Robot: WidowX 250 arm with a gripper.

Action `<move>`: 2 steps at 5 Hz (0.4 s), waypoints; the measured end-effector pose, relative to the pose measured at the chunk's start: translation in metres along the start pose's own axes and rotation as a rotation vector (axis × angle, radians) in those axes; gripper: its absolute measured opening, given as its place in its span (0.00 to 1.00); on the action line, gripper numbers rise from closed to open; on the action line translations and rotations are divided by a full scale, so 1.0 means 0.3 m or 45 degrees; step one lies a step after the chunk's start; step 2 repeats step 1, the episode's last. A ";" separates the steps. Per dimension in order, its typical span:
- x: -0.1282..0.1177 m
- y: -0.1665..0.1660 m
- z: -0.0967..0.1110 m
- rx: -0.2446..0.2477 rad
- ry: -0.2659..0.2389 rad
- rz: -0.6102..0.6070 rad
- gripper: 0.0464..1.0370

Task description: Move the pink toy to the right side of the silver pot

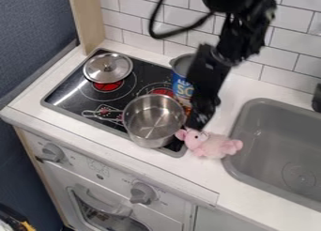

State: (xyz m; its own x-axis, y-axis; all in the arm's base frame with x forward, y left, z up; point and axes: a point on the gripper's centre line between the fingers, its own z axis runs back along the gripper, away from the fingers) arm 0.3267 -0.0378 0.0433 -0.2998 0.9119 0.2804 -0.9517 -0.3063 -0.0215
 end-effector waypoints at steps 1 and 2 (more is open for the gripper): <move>0.064 -0.004 0.067 -0.044 0.059 0.018 0.96; 0.064 -0.004 0.067 -0.044 0.059 0.018 0.96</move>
